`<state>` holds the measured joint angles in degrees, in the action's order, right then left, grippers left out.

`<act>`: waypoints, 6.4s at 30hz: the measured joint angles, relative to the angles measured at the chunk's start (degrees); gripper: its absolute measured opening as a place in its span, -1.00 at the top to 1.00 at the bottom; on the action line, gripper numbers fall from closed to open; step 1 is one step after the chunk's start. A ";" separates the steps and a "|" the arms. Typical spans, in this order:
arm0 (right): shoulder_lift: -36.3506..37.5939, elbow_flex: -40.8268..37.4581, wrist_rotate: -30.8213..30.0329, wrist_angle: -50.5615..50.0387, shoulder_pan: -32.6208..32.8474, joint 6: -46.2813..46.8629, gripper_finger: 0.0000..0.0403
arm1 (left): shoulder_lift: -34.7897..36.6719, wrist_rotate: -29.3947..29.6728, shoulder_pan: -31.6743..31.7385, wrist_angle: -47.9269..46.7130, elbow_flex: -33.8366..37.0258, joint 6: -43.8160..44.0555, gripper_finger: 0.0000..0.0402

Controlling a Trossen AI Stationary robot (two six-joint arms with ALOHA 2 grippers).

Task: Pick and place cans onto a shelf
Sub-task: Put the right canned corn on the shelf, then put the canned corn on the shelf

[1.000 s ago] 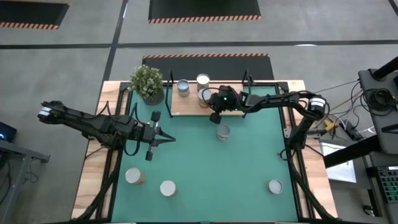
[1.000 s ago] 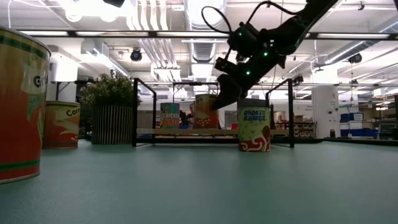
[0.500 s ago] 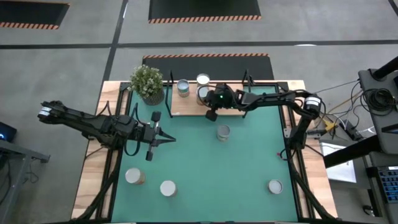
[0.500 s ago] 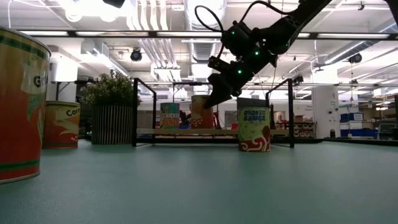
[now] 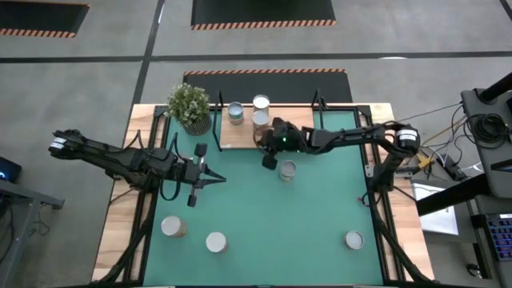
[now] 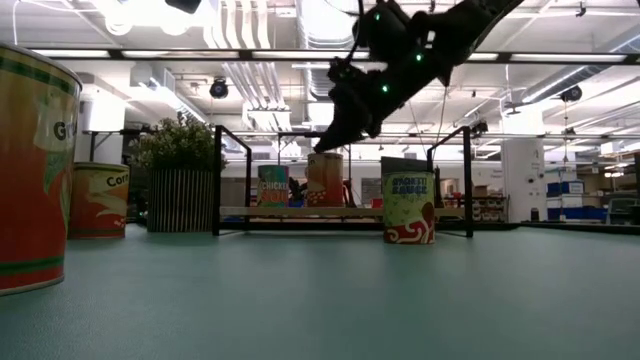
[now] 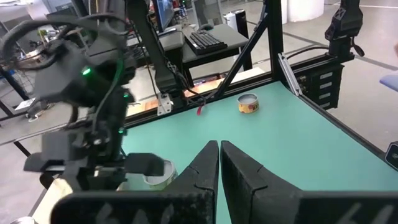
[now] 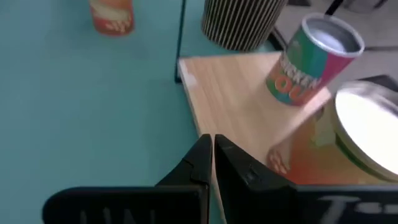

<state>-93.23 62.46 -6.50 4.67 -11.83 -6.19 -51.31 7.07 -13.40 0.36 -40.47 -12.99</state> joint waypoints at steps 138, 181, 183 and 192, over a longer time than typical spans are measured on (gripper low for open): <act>32.29 -19.39 -8.67 2.98 18.65 -5.59 0.96 | -9.94 24.28 0.31 -39.67 -12.99 42.97 1.00; 36.11 -19.67 -7.92 1.61 20.47 -9.46 0.96 | -6.60 16.82 17.65 -74.37 -7.32 82.35 -0.71; 36.11 -19.67 -7.92 1.59 20.47 -9.46 0.96 | -7.07 17.00 17.65 -74.29 -7.28 82.39 -0.77; 36.11 -19.67 -8.07 1.54 20.47 -9.31 0.96 | -7.26 17.09 17.65 -70.05 -2.70 83.59 -0.72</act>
<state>-57.12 42.78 -14.57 6.22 8.64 -15.50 -58.57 24.16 4.25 -69.69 -43.17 70.59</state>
